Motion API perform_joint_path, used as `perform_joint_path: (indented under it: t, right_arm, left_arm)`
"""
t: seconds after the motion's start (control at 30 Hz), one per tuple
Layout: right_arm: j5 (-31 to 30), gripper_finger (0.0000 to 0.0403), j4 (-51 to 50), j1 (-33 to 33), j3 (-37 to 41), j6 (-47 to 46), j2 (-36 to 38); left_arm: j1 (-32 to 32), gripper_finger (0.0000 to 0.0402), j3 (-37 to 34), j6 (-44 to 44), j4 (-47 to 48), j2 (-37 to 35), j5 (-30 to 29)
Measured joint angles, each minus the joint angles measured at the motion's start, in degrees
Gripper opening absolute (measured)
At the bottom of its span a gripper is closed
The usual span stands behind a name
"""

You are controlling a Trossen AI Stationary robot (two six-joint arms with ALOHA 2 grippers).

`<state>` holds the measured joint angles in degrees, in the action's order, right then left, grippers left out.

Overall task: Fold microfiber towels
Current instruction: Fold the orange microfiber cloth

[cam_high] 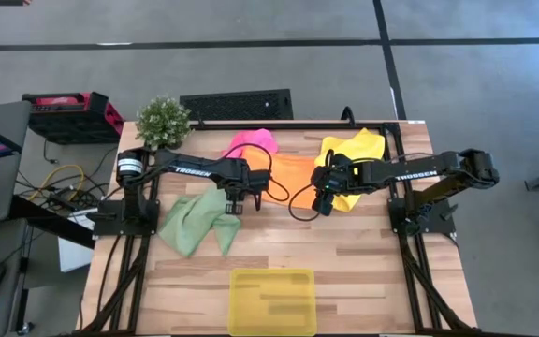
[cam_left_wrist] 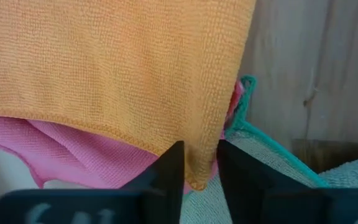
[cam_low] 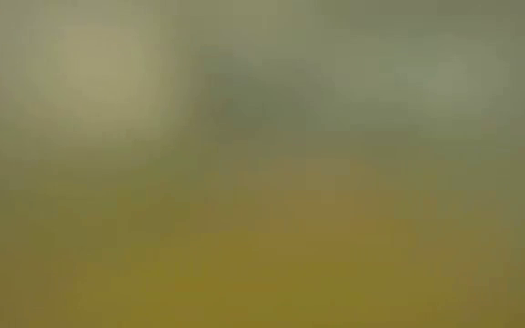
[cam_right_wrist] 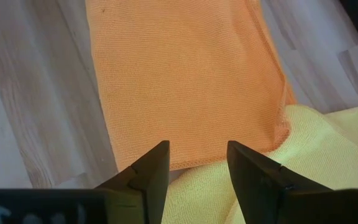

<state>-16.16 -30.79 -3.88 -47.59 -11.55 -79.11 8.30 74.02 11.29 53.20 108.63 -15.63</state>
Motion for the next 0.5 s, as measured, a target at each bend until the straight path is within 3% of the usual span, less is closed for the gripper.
perform_joint_path:
  t: [0.13,0.33,0.5]
  right_arm:
    - [0.0,0.0184,0.0,0.0,0.0,0.0,0.0]
    - [0.0,0.0184,0.0,0.0,0.0,0.0,0.0]
    - [0.0,0.0184,0.0,0.04,0.0,-0.02,0.0]
  left_arm:
    - [0.01,0.012,0.59,0.24,1.57,0.01,-0.27]
    - [0.01,0.0127,1.2,2.99,2.12,0.01,-5.86]
    - [0.21,0.0119,1.2,4.14,2.64,0.0,-0.36]
